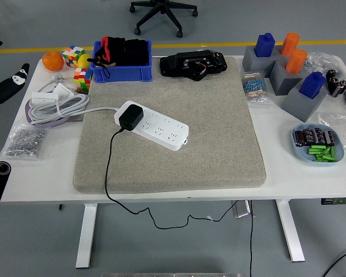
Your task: Press the white button,pick up the black plug,place it near the board,insert it into the board
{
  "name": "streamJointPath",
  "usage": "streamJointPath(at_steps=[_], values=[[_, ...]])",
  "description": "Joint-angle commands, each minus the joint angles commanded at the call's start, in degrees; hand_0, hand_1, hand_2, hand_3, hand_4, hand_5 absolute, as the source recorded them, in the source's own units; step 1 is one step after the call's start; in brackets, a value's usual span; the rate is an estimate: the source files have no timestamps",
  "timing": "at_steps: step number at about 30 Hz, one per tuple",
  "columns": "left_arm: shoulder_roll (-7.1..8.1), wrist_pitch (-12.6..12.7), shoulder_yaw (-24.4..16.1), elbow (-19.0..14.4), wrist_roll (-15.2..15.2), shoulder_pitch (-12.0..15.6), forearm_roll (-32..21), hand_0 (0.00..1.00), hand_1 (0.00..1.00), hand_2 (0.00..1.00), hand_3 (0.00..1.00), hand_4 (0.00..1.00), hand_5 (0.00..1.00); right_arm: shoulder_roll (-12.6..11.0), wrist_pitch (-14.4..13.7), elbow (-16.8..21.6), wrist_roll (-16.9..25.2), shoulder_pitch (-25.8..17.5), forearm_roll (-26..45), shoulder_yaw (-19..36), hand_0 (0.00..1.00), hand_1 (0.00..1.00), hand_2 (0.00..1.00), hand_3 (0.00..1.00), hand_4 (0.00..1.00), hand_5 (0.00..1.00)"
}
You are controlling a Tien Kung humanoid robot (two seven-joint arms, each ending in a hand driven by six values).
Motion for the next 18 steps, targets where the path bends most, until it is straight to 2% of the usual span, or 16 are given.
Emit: streamJointPath(at_steps=[18], values=[[-0.13, -0.1, -0.2, -0.1, 0.1, -0.1, 0.0, 0.913, 0.882, 0.808, 0.773, 0.799, 0.438, 0.1, 0.0, -0.1, 0.0, 0.1, 0.0, 0.1, 0.823, 0.656, 0.655, 0.633, 0.756, 0.495]])
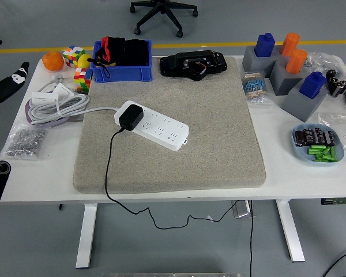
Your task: Press the white button,pick up the black plug,place it near the board,insert it into the board
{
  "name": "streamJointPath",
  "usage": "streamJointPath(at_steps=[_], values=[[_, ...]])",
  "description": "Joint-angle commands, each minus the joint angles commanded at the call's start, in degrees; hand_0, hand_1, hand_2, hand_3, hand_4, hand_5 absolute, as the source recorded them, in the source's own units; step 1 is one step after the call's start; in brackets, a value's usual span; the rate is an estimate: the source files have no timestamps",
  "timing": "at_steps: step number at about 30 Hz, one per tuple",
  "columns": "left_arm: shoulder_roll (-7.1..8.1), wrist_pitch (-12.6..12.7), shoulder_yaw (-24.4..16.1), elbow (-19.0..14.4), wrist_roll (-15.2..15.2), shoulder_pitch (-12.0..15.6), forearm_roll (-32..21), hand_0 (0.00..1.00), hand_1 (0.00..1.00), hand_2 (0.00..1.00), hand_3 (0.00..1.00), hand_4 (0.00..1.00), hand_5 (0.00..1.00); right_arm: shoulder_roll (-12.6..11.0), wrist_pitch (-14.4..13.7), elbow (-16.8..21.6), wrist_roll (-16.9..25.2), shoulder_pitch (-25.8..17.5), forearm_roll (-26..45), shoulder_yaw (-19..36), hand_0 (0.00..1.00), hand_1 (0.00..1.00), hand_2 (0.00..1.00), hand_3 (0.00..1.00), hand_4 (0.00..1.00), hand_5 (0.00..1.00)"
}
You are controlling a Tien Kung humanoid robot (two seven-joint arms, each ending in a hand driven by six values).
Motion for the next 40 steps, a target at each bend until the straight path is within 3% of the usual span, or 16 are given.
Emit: streamJointPath(at_steps=[40], values=[[-0.12, -0.1, -0.1, 0.1, 0.0, -0.7, 0.0, 0.916, 0.881, 0.810, 0.756, 0.795, 0.440, -0.3, 0.1, -0.1, -0.1, 0.2, 0.2, -0.4, 0.822, 0.656, 0.655, 0.633, 0.756, 0.495]])
